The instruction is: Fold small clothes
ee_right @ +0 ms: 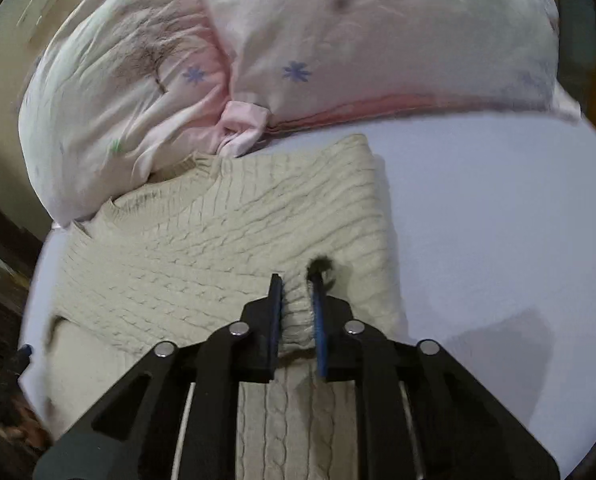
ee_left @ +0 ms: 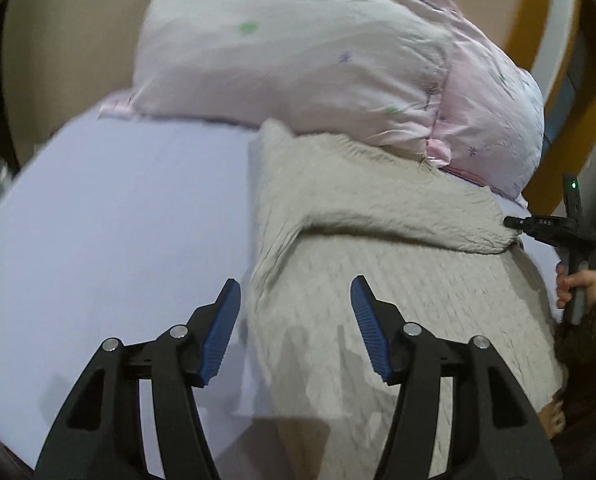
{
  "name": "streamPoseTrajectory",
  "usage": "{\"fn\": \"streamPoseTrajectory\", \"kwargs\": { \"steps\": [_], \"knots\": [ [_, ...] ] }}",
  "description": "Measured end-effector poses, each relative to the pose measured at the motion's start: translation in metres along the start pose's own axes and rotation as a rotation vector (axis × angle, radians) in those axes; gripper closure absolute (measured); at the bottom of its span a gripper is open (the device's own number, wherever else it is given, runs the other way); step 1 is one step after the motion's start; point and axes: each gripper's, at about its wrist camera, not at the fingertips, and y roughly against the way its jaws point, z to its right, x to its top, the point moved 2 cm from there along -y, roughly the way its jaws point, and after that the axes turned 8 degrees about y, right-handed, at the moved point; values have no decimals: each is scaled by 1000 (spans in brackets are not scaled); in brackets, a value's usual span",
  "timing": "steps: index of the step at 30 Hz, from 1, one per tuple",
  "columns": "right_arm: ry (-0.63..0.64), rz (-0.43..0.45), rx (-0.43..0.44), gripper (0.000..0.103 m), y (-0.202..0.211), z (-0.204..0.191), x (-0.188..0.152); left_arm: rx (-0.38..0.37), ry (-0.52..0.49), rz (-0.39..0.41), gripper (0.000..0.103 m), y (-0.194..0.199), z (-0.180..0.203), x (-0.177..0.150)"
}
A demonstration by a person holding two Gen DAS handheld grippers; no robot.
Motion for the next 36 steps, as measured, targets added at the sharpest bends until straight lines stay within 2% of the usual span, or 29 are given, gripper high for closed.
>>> {"fn": "streamPoseTrajectory", "kwargs": {
  "steps": [1, 3, 5, 6, 7, 8, 9, 10, 12, 13, 15, 16, 17, 19, 21, 23, 25, 26, 27, 29, 31, 33, 36],
  "knots": [
    [-11, 58, -20, 95, 5, 5, 10, -20, 23, -15, 44, -1, -3, -4],
    [-35, 112, -38, 95, 5, 21, 24, -46, 45, -42, 43, -4, -6, -13],
    [-19, 57, -86, 93, -10, 26, 34, -54, 50, -57, 41, -5, -6, -19],
    [-31, 25, -80, 84, -13, 27, 31, -60, 55, -68, 41, -5, -6, -24],
    [-49, -7, -63, 81, -13, 29, 25, -65, 59, -79, 40, -5, -7, -27],
    [-57, -30, -45, 66, -9, 30, 17, -71, 63, -91, 40, -3, -9, -33],
    [-60, -46, -37, 45, -2, 29, 7, -79, 60, -85, 39, 1, -8, -36],
    [-62, -55, -38, 38, 11, 32, -10, -87, 57, -86, 39, 4, -8, -39],
    [-90, -100, -29, 36, 30, 34, -40, -117, 64, -91, 39, 10, -10, -45],
    [-112, -125, -2, 37, 38, 37, -58, -143, 71, -95, 39, 13, -12, -48],
    [-168, -178, 76, 50, 51, 42, -95, -200, 91, -103, 40, 20, -14, -55],
    [-180, -177, 103, 53, 58, 41, -107, -231, 103, -110, 41, 22, -14, -60],
    [-186, -157, 130, 55, 69, 39, -119, -266, 118, -123, 47, 26, -14, -66],
    [-232, -186, 286, 66, 84, 32, -149, -314, 145, -143, 55, 31, -15, -78],
    [-242, -189, 372, 68, 98, 23, -174, -372, 178, -172, 67, 38, -16, -93],
    [-269, -195, 474, 69, 111, 15, -198, -418, 204, -197, 71, 44, -15, -108],
    [-289, -202, 532, 76, 117, 9, -215, -450, 229, -202, 72, 48, -12, -120],
    [-291, -210, 550, 84, 117, 7, -219, -456, 236, -202, 73, 49, -11, -122],
    [-290, -222, 564, 95, 116, 4, -222, -458, 240, -202, 78, 49, -10, -122],
    [-288, -197, 590, 95, 117, 0, -214, -463, 249, -214, 96, 45, -8, -120],
    [-264, -96, 619, 96, 130, -3, -185, -481, 251, -208, 96, 46, -4, -109],
    [-238, 14, 622, 96, 141, -2, -149, -481, 223, -160, 96, 51, 3, -84],
    [-203, 178, 591, 96, 143, 2, -80, -432, 183, -21, 97, 48, 12, -20]
  ]
}}
